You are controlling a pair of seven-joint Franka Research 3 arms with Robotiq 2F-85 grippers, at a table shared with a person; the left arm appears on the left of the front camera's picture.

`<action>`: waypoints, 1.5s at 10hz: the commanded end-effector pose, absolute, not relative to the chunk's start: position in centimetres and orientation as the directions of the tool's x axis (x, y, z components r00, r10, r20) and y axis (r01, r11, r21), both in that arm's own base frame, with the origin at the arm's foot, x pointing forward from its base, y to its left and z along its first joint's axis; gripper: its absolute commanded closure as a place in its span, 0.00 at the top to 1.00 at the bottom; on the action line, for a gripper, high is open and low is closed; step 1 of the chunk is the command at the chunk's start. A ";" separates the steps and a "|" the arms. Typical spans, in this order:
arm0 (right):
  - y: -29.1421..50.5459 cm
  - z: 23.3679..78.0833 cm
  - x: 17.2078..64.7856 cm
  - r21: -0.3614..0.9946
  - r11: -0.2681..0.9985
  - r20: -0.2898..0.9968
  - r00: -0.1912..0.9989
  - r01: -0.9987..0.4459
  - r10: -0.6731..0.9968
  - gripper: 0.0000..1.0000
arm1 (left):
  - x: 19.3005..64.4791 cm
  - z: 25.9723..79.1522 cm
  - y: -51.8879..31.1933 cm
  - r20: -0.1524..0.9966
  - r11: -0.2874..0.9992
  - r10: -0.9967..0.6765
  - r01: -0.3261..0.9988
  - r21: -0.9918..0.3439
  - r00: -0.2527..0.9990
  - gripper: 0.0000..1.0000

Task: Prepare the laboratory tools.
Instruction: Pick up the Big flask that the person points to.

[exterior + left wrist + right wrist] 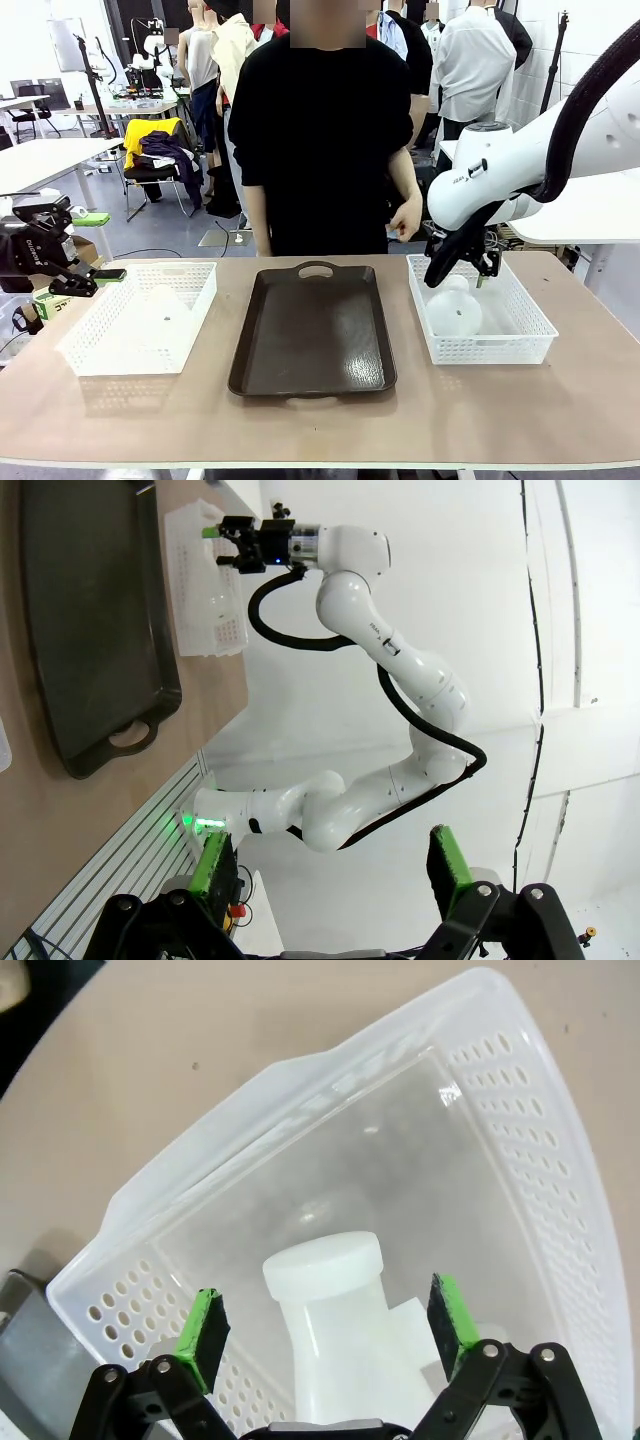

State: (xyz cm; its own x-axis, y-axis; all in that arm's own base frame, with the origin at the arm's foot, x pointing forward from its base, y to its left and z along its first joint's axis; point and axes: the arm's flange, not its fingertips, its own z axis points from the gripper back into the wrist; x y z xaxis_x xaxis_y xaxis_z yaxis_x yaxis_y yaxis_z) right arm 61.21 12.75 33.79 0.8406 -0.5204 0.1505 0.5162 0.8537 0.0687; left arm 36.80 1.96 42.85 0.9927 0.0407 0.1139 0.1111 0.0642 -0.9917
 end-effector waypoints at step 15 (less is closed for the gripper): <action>12.3 31.3 62.5 -0.068 0.812 0.123 0.813 0.580 -0.570 0.00 | 36.8 43.1 2.0 0.121 0.065 0.044 0.118 -0.991 0.992 1.00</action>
